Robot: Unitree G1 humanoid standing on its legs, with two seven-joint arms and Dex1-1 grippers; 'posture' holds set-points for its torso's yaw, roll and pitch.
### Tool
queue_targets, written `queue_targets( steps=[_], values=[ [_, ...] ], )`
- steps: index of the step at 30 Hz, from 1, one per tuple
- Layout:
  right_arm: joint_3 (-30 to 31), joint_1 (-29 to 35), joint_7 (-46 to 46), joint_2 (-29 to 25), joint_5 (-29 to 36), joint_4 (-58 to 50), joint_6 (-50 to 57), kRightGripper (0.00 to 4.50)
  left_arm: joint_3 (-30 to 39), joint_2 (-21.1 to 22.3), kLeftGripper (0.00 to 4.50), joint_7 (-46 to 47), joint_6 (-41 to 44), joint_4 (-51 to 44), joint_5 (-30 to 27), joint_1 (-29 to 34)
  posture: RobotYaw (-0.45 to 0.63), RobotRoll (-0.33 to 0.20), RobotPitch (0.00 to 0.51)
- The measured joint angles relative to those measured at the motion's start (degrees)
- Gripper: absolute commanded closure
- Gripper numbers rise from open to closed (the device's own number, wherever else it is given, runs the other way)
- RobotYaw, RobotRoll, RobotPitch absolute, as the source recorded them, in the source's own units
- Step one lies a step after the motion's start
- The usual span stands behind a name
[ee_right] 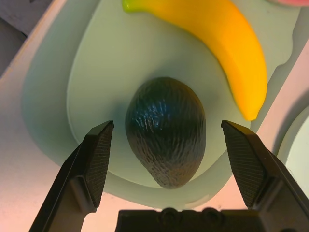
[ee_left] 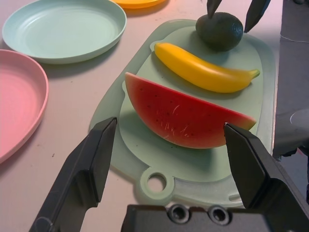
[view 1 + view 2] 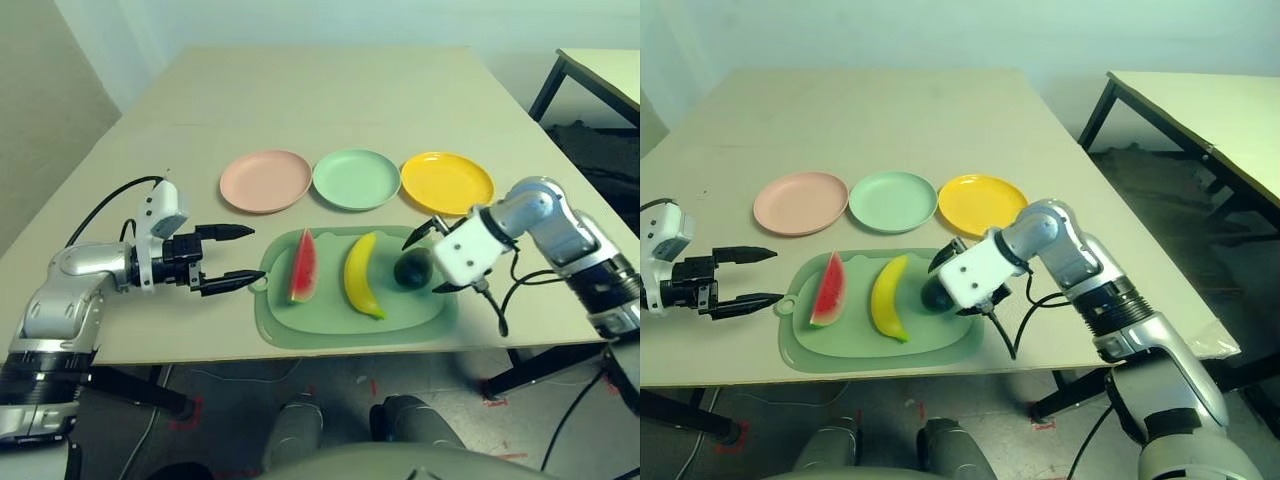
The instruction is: Place the fruits into color-matched plates.
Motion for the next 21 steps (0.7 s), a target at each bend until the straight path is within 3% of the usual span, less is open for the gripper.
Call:
queue_targets(
  steps=[7, 11, 12, 21],
  values=[
    [1.4, 0.0, -0.2, 1.4, -0.6, 1.6, 0.4, 0.00, 0.0, 0.4, 0.03, 0.3, -0.5, 0.2, 0.5, 0.5, 0.07, 0.000, 0.042],
    [1.4, 0.0, -0.2, 1.4, -0.6, 1.3, 2.4, 1.39, 0.0, 0.4, 0.00, 0.7, -0.7, 0.2, 0.5, 0.6, 0.07, 0.000, 0.043],
    [1.4, 0.0, -0.2, 1.4, -0.6, 1.2, 2.7, 1.56, 0.0, 0.4, 0.00, 0.7, -0.8, 0.2, 0.5, 0.6, 0.07, 0.000, 0.043],
    [1.4, -0.1, -0.1, 1.2, -0.4, 1.1, 3.7, 1.56, 0.0, 0.1, 0.00, 1.5, -0.8, 0.3, 0.3, 0.3, 0.06, 0.000, 0.038]
  ],
)
